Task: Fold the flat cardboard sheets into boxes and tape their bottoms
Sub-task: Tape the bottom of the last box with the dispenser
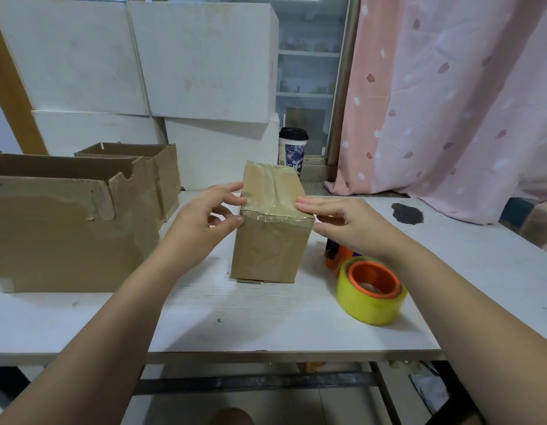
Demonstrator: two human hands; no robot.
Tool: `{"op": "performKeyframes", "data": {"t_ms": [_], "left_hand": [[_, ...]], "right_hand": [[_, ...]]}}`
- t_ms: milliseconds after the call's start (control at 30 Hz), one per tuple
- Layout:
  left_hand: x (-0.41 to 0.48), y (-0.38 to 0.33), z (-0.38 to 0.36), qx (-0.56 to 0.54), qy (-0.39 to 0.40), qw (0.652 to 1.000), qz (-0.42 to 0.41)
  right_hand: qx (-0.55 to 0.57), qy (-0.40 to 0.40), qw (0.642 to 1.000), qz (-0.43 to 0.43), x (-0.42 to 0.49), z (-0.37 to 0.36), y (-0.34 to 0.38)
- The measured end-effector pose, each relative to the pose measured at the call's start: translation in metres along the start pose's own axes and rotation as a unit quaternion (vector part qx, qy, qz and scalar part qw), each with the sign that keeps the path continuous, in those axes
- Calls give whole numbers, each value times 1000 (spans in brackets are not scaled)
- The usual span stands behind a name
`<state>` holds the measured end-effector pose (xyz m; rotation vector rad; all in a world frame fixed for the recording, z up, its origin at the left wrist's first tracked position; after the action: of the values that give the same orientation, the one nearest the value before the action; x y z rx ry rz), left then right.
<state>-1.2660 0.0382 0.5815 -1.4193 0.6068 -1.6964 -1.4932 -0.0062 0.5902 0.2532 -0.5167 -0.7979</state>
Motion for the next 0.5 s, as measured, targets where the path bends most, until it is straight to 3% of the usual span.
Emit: {"op": "performKeyframes", "data": {"t_ms": [133,267,500], "left_hand": [[-3,-4,2,71,51,996,-12],[-7,-6,5,161,53,984,-51],[-16,7,8,116,16,993,-21]], "right_hand": [[31,0,1000,1,2,-4,2],[21,-24,999,6,2,-6,3],[45,-71,996,-18,8,-16,5]]}}
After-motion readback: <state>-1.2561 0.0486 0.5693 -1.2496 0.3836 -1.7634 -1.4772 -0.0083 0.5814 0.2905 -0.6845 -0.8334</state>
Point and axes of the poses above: each hand's wrist, its own x-axis towards the middle knuckle, its own z-axis out of the back of the hand, y = z × x, the point moved 5 cm from there along x, towards the middle knuckle, and after that the axes turned 11 degrees about -x, right-handed, at the moved point
